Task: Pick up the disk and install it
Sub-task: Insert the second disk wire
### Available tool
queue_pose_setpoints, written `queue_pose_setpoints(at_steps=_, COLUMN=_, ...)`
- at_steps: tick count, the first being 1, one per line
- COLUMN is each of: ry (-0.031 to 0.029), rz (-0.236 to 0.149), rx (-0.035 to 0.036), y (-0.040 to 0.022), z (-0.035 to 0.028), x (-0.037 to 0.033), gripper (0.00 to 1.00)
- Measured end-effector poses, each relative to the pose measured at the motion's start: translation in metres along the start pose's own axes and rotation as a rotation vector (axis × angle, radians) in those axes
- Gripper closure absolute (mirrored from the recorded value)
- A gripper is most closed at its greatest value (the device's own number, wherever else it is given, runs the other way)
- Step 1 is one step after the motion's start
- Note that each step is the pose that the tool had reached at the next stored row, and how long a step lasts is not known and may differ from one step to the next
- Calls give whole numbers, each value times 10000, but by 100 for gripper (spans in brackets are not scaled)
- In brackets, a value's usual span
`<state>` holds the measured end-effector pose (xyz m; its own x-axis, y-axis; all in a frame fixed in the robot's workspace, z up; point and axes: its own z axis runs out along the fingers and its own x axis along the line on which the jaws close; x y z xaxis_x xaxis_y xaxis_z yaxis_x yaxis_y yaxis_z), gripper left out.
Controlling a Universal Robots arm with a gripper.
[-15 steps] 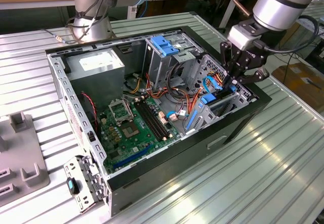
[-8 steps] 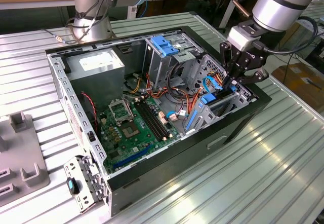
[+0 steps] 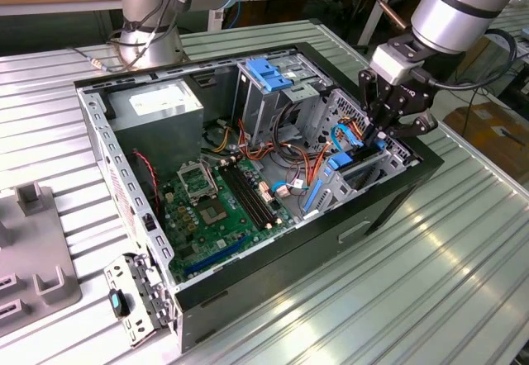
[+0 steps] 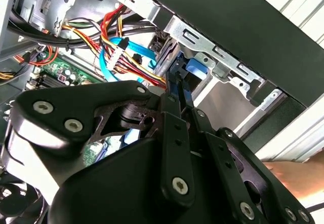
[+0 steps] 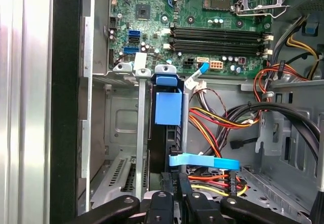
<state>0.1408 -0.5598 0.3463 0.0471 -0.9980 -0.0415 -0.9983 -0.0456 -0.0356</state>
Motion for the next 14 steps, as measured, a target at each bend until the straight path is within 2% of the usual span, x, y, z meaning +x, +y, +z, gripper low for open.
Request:
queue_pose_setpoints(at_steps=10, ry=-6, rz=10, rx=1, y=10, z=3, x=0, gripper=84)
queue_pose_setpoints(at_steps=14, ry=-6, rz=10, rx=1, y=14, z=28, x=0, gripper=84)
